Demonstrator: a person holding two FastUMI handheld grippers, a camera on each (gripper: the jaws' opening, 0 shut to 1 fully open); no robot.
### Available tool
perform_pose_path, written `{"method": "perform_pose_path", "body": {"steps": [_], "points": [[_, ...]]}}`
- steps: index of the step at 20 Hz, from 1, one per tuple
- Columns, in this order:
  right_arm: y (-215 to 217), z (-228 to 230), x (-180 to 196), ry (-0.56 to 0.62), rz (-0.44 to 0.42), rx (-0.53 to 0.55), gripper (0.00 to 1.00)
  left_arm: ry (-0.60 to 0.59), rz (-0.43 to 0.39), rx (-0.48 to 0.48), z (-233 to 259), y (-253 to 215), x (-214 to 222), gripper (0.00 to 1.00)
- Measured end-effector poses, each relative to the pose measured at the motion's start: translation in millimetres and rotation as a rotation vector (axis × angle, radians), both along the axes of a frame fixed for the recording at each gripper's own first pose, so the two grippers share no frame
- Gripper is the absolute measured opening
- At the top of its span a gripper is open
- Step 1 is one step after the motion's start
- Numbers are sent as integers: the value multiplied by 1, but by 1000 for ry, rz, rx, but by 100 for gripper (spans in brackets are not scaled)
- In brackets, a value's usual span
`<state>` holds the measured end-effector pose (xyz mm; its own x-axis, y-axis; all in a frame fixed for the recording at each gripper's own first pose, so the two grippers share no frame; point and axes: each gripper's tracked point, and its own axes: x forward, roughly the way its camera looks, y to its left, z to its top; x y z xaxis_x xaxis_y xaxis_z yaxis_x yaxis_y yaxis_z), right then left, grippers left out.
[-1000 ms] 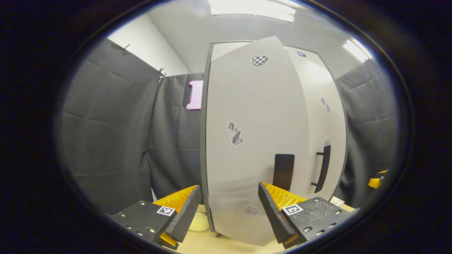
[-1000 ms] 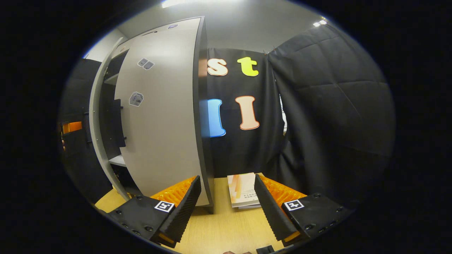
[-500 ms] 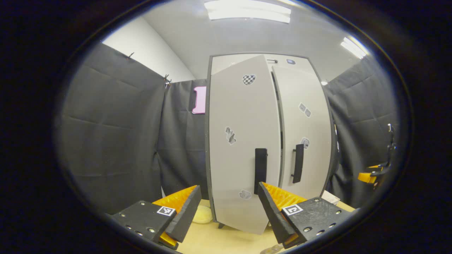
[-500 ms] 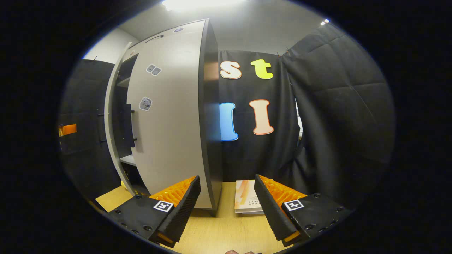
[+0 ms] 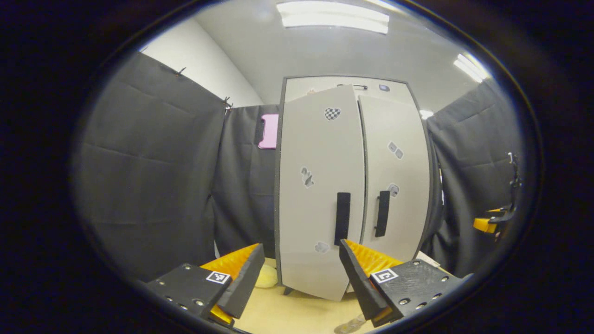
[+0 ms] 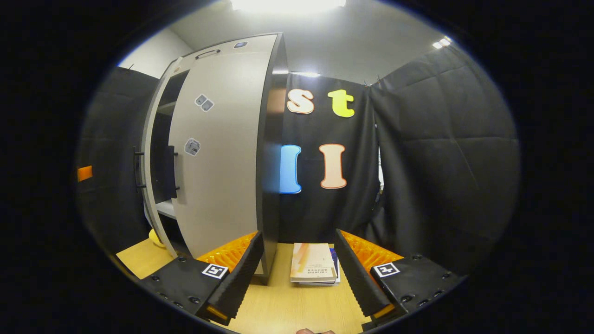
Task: Grasp the bottle in the cabinet with the left hand and place it on the coaster, then close the right door with the right hand and the left door with the left hand.
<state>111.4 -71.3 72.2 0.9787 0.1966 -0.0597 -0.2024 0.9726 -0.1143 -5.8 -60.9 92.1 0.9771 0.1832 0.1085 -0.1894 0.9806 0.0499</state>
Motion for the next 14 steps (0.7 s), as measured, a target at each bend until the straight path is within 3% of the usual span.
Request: {"method": "perform_pose_path", "body": {"steps": [1, 2, 5, 14], "points": [[5, 0, -3, -1, -12, 10, 98, 6, -19, 1, -2, 1, 2, 94], [11, -3, -8, -2, -24, 13, 97, 8, -37, -1, -3, 3, 4, 100], [34, -4, -19, -13, -41, 41, 98, -5, -82, -24, -7, 10, 10, 100], [78, -7, -54, -55, -54, 90, 98, 21, -79, -17, -41, 68, 2, 100]]}}
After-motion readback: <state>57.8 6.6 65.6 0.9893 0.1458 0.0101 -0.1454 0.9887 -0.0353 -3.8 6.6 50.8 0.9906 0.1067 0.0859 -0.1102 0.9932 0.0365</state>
